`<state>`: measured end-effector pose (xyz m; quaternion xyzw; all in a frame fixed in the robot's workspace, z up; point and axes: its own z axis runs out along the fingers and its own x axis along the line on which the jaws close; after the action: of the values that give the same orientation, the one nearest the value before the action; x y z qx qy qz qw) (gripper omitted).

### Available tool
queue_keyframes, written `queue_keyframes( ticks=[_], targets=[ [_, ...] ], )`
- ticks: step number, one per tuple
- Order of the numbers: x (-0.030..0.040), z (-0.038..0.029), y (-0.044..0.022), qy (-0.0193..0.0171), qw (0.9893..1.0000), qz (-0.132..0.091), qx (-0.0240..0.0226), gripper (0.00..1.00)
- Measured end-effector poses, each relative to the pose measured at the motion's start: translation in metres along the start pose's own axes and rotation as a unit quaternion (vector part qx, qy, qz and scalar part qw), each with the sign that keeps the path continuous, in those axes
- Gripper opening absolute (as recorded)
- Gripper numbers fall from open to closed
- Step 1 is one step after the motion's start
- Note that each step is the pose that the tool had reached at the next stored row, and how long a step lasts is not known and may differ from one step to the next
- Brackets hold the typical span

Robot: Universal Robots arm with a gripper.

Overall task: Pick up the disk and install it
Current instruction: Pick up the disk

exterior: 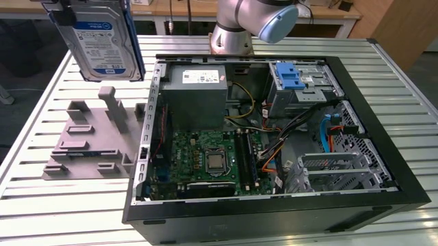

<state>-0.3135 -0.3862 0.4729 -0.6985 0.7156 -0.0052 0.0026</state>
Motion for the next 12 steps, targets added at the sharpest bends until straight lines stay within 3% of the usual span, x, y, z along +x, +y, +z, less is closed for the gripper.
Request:
queue_keyframes(
  ticks=[12],
  targets=[
    [0.0085,0.0003,-0.0233,0.0,1.0,0.0,-0.0017,0.36]
  ],
)
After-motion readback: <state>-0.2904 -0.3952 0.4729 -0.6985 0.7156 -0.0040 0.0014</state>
